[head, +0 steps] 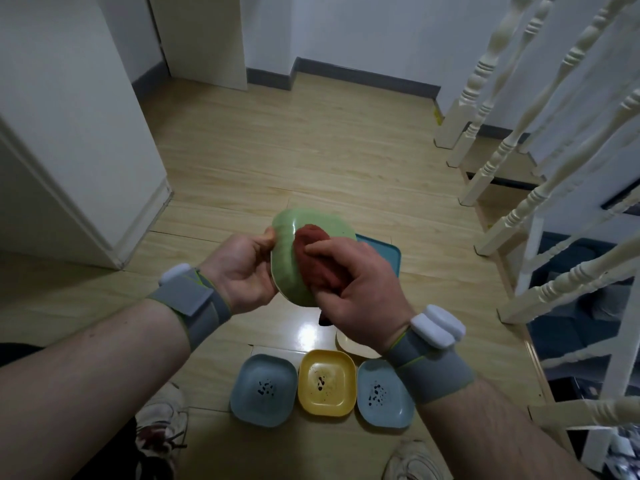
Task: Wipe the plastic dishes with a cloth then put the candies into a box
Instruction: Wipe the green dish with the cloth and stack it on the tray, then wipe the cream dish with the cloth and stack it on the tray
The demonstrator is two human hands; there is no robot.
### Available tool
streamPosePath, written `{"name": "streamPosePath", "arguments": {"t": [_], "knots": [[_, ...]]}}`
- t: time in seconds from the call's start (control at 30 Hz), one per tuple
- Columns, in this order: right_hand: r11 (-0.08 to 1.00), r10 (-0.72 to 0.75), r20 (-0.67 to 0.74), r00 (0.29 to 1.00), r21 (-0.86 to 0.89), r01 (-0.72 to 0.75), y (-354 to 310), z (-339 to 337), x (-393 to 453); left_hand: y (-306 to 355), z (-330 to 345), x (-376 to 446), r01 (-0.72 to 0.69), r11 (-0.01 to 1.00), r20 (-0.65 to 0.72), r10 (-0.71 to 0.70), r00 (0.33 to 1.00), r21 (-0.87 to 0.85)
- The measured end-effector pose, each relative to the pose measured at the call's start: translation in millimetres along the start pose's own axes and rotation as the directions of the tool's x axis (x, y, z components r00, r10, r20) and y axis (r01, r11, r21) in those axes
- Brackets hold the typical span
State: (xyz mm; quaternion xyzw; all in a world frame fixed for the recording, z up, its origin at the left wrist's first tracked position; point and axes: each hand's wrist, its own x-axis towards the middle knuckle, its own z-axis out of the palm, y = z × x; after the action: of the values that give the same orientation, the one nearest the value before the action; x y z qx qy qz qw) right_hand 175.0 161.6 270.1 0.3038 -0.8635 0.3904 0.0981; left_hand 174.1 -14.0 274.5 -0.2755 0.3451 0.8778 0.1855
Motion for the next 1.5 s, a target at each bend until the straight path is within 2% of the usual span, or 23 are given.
{"name": "streamPosePath", "arguments": {"t": [0.1,0.23,0.4,0.5,0.57,0.67,0.7,0.8,0.87,1.0,1.1,1.2,1.27,1.5], "knots": [[0.989,0.138,-0.041,0.99,0.061,-0.135,9,-4,0,3,0,-2,-0.013,0.999,0.004,0.013,1.0,0.041],[0.959,0.283,-0.014,0.959,-0.019,-0.283,24,-7,-1,-1,-1,-1,-0.01,0.996,-0.016,0.011,1.0,0.089],[0.868,0.497,0.0,0.868,-0.019,-0.497,45,-4,0,-4,-2,6,-0.12,0.978,-0.074,0.134,0.988,0.169],[0.827,0.561,0.018,0.828,0.039,-0.561,55,-5,9,-3,-7,20,-0.162,0.928,-0.081,0.2,0.976,0.334],[0.811,0.582,0.046,0.812,0.041,-0.584,66,-2,19,-1,-13,37,-0.185,0.855,-0.11,0.269,0.957,0.485],[0.795,0.604,0.089,0.792,-0.001,-0.606,90,12,29,-1,-32,80,-0.155,0.68,-0.145,0.362,0.921,0.717],[0.779,0.624,0.097,0.776,0.001,-0.627,99,18,31,-2,-41,98,-0.135,0.569,-0.133,0.405,0.905,0.811],[0.712,0.694,0.109,0.711,0.042,-0.701,131,35,32,-11,-63,151,-0.053,0.093,0.002,0.481,0.877,0.994],[0.677,0.726,0.11,0.679,0.062,-0.734,152,47,33,-16,-71,183,-0.044,-0.166,0.118,0.464,0.878,0.985],[0.592,0.781,0.135,0.61,0.152,-0.791,183,66,33,-20,-88,244,-0.062,-0.463,0.248,0.353,0.902,0.884],[0.521,0.818,0.143,0.557,0.227,-0.823,208,78,29,-26,-97,294,-0.105,-0.681,0.321,0.199,0.926,0.725],[0.442,0.858,0.146,0.492,0.276,-0.853,235,89,22,-41,-101,330,-0.135,-0.817,0.297,0.046,0.954,0.56],[0.395,0.879,0.148,0.454,0.311,-0.865,251,96,17,-49,-107,353,-0.147,-0.852,0.279,-0.001,0.96,0.503],[0.348,0.897,0.153,0.414,0.331,-0.877,275,117,5,-62,-135,390,-0.056,-0.933,0.259,0.041,0.965,0.354]]}}
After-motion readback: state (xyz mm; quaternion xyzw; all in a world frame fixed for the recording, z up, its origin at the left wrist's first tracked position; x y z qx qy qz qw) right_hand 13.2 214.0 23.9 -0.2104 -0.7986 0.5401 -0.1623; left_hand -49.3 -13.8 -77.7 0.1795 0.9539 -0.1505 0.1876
